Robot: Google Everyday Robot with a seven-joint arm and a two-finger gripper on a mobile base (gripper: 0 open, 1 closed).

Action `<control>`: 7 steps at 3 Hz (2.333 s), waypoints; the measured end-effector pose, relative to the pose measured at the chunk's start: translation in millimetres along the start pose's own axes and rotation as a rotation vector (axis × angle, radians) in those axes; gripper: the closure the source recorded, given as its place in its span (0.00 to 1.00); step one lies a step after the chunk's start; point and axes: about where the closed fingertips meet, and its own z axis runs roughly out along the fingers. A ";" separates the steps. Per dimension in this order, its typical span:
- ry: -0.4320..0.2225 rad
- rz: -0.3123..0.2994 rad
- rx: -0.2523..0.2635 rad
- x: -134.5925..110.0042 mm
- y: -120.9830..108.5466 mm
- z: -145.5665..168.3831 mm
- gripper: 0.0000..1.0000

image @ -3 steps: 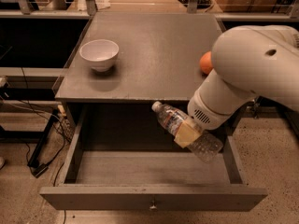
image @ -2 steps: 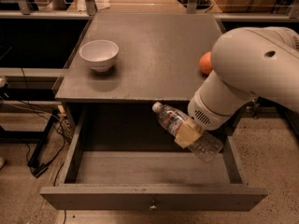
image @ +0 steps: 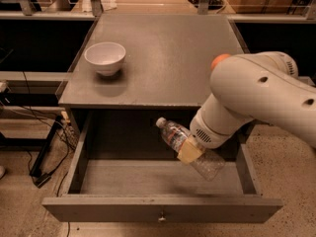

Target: Place water bottle into top drawer

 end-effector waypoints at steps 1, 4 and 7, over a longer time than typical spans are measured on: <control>-0.008 0.019 0.007 -0.2 -0.6 22.8 1.00; -0.034 0.045 -0.006 -8.2 -20.6 68.7 1.00; -0.023 0.080 -0.050 -5.5 -14.9 104.5 1.00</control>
Offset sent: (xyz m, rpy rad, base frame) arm 0.0246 0.0062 -0.0568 0.0317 -0.0184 -0.0557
